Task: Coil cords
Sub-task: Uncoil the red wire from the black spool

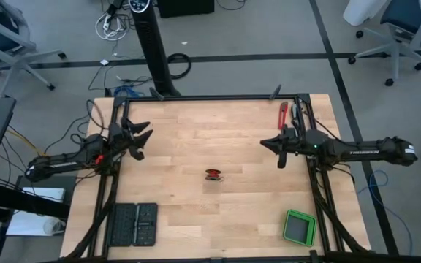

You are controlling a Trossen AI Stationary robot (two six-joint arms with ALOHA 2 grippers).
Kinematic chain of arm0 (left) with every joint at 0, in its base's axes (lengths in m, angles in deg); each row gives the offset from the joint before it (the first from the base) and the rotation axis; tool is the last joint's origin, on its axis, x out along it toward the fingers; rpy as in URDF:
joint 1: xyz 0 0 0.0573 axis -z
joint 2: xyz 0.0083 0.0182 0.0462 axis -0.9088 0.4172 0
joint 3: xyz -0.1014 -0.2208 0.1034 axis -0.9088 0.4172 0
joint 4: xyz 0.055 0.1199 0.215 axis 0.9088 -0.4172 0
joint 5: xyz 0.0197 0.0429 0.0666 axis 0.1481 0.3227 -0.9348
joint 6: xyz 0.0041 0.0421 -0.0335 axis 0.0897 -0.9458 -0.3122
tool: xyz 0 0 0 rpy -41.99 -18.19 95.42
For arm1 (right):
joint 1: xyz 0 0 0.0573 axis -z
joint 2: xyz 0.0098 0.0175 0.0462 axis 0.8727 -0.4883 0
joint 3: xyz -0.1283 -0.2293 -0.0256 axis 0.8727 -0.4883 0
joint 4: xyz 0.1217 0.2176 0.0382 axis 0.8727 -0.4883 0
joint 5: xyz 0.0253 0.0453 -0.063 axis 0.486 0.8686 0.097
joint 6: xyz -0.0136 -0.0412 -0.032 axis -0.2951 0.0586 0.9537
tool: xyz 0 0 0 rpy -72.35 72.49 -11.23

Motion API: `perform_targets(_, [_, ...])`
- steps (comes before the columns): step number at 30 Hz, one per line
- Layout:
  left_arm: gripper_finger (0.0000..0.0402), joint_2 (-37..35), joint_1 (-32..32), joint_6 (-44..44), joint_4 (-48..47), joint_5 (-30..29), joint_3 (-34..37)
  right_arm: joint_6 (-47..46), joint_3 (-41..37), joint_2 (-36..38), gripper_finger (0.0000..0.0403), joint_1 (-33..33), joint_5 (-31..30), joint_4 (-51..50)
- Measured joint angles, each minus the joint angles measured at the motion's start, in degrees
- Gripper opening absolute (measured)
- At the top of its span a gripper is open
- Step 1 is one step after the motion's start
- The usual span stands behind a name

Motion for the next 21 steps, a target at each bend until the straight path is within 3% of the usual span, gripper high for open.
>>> perform_targets(4, [0.0193, 7.7, 0.0, 8.1, 1.2, 4.7, 0.0, 3.7, 4.3, -5.5, 0.0005, 2.0, 2.7, -3.5])
perform_targets(8, [0.0193, 16.6, 0.1, 10.2, 2.2, 5.8, -2.5, 6.5, 7.5, -11.6, 0.0011, 3.8, 7.4, -3.5])
perform_targets(21, [0.0193, 47.9, 0.5, 5.0, -0.4, 15.7, -25.2, 11.6, 19.0, -32.5, 0.0096, 5.3, 19.0, -5.8])
